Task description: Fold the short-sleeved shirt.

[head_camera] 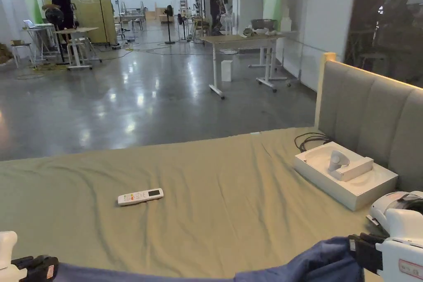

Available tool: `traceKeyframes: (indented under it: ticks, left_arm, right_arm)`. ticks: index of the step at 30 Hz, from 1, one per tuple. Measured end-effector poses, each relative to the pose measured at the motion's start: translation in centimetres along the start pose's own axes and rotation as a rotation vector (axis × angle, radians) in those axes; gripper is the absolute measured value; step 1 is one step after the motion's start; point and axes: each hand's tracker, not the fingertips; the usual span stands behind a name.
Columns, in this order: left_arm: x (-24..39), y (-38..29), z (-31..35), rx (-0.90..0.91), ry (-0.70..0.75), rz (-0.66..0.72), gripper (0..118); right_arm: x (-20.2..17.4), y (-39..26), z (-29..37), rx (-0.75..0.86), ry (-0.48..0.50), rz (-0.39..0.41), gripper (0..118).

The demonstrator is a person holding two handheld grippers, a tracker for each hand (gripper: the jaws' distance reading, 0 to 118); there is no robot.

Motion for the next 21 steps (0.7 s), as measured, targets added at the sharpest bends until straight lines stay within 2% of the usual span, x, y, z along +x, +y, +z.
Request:
traceKeyframes:
  ticks: [3,5,9,11,14,21]
  left_arm:
    - [0.2,2.6,8.4,0.151,0.018,-0.03,8]
    - [0.0,4.4,12.8,0.231,0.073,-0.029,8]
    - [0.1,7.4,19.9,0.374,0.073,0.012,8]
    - [0.9,9.0,22.8,0.436,0.095,-0.008,8]
    - [2.2,10.9,26.7,0.58,0.114,-0.08,8]
    - [2.8,16.6,31.6,0.618,0.202,-0.115,8]
  right_arm:
    - [-0.5,3.1,5.1,0.119,0.002,0.031,3]
    - [-1.0,5.4,7.9,0.179,0.001,0.032,3]
    - [-2.1,9.8,12.3,0.296,0.037,0.012,3]
    - [-3.3,12.3,14.4,0.342,0.049,0.02,3]
    - [-5.9,15.7,17.6,0.435,0.03,0.078,3]
    - [-10.2,23.5,22.9,0.536,0.027,0.141,3]
